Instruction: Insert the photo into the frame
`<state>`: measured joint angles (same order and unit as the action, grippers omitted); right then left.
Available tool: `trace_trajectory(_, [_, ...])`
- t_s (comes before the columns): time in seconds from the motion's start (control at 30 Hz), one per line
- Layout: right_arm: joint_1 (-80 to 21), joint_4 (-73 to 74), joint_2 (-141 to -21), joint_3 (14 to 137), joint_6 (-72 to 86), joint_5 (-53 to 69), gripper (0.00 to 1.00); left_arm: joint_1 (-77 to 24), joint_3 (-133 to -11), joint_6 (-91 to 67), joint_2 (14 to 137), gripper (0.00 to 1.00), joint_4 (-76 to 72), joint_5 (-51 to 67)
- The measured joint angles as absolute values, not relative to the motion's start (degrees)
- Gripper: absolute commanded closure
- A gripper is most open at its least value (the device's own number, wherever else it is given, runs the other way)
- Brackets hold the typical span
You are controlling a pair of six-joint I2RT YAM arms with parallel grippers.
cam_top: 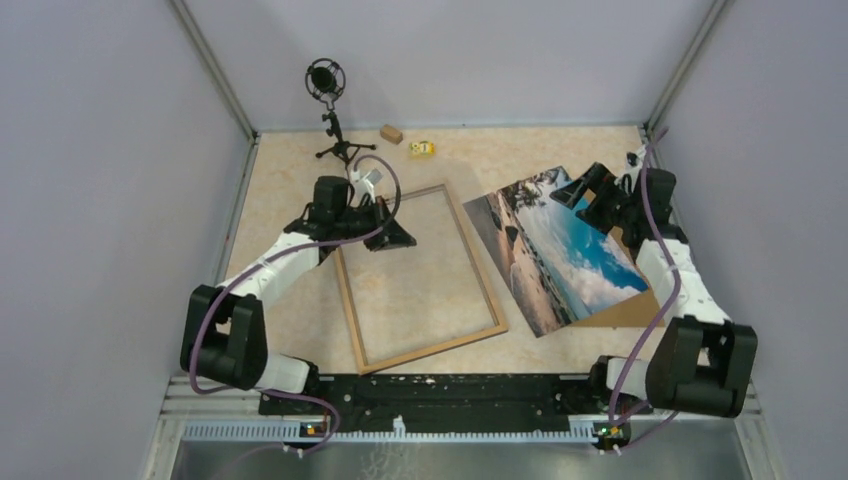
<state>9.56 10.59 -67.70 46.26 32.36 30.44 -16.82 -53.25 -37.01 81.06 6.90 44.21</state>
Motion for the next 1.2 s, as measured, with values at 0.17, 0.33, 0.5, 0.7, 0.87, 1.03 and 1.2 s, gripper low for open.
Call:
trace_trajectory(0.17, [5.7, 1.0, -78.3, 53.8, 36.6, 28.1, 0.01, -15.2, -47.2, -34.3, 80.6, 1.0, 11.1, 46.1])
trace_trajectory(0.33, [2.9, -9.0, -79.6, 51.8, 38.6, 26.0, 0.01, -12.5, -43.0, -33.9, 77.8, 1.0, 13.1, 47.3])
trace_trajectory(0.5, [-1.9, -14.3, -82.1, 48.4, 38.6, 24.7, 0.01, -7.9, -39.6, -34.5, 75.7, 1.0, 14.0, 47.8])
trace_trajectory(0.7, [-5.3, -17.8, -84.5, 45.4, 38.4, 22.6, 0.02, -5.1, -35.8, -34.5, 74.3, 1.0, 14.8, 48.5])
trace_trajectory(0.87, [-5.5, -19.9, -85.1, 45.3, 38.0, 21.5, 0.02, -4.0, -34.0, -34.1, 70.5, 1.0, 16.0, 47.3])
trace_trajectory(1.03, [-5.5, -21.5, -85.4, 44.6, 38.0, 21.0, 0.02, -3.1, -30.7, -34.6, 66.0, 1.0, 15.2, 46.2])
trace_trajectory(1.2, [-5.5, -21.7, -86.0, 44.3, 38.0, 20.8, 0.02, -2.1, -25.7, -36.6, 64.1, 1.0, 12.8, 45.6])
